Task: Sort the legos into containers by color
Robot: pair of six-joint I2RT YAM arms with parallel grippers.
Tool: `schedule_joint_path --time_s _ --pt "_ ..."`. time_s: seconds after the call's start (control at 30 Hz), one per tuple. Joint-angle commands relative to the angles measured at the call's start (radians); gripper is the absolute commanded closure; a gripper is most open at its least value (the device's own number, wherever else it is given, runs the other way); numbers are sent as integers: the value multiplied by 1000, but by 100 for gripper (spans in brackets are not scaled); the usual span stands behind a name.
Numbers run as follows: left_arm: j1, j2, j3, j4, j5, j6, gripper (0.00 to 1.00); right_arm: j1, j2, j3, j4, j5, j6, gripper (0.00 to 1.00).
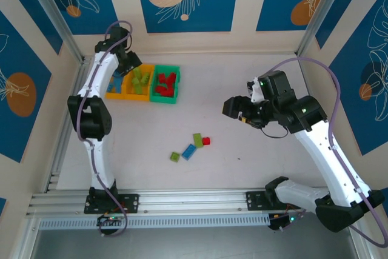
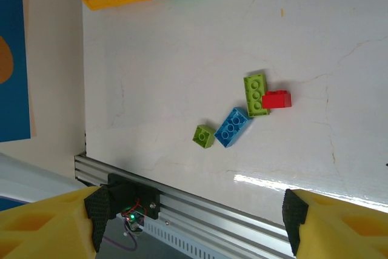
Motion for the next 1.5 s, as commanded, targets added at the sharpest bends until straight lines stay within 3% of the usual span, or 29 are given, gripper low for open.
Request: schedule_joint_path --time_s 0.0,0.1,0.23,0.33,0.47,0.6,0.7,1.17,1.47 --pt "0 -33 75 -112 47 52 45 -4 -25 -16 -13 -18 30 22" --pt "-18 -128 -37 -107 105 10 45 -6 -31 -40 5 -22 49 22" --pt "-91 -337 -320 -19 168 -86 46 -6 -25 -65 34 -24 71 22" --pt "-213 -488 -497 44 153 -168 46 -10 -19 -79 41 3 99 22" --pt "-444 -581 -647 67 67 -300 46 -28 -19 -94 49 32 128 22" --pt "-643 -564 -776 191 52 -471 47 -48 -21 -102 48 31 148 22" --pt "-726 -492 -768 185 31 -495 47 -56 -22 -104 42 15 153 22" --pt "-729 -181 -678 169 121 -429 48 -64 -91 -142 16 27 189 22" --pt "-728 -120 -672 180 147 -411 44 -66 -97 -153 23 27 193 22"
